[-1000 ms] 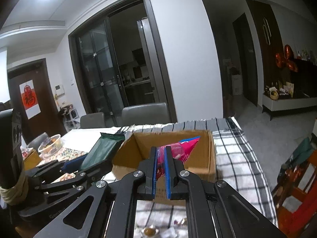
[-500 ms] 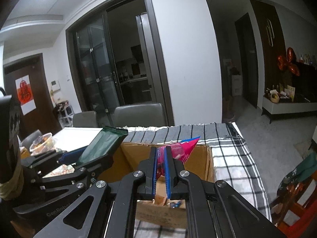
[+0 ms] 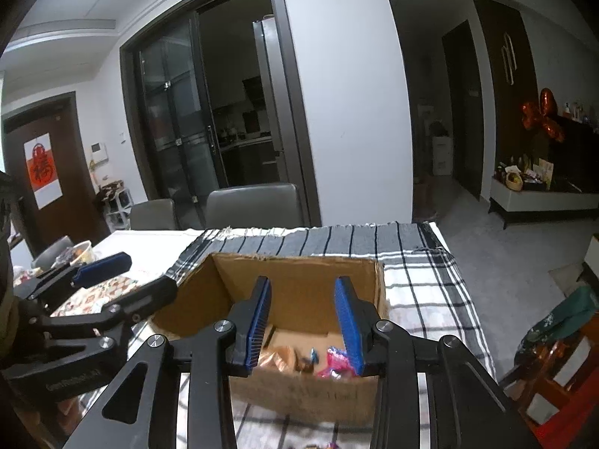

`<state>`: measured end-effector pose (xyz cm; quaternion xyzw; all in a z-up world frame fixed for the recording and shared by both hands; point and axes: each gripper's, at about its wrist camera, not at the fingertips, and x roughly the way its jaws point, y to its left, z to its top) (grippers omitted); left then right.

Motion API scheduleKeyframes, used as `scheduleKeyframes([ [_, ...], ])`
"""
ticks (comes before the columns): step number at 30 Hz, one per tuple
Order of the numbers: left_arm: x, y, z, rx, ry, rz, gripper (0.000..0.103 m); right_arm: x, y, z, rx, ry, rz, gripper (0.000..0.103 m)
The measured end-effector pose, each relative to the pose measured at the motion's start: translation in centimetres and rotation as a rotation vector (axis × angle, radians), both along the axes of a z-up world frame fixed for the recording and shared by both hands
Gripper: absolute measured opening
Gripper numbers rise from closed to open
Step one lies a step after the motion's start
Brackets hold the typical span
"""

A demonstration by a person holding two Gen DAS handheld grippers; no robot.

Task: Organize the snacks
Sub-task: 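Move both grippers back toward the remaining snacks on the cloth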

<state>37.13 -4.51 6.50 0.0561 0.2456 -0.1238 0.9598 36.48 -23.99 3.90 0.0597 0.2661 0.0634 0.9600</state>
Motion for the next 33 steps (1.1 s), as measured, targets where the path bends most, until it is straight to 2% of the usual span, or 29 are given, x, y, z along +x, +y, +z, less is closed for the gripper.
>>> scheduleKeyframes([
  [8, -4.7, -0.5, 0.5, -0.005, -0.025, -0.038, 0.071, -3.8, -0.4, 0.3, 0.007, 0.020, 0.014, 0.037],
  [15, -8.0, -0.8, -0.2, -0.011, -0.027, -0.058, 0.071, -6.8, -0.8, -0.4, 0.012, 0.030, 0.026, 0.037],
  [33, -13.5, -1.1, -6.5, 0.039, 0.108, -0.112, 0.069, -13.0, -0.5, -6.7, -0.011, 0.167, 0.035, 0.037],
])
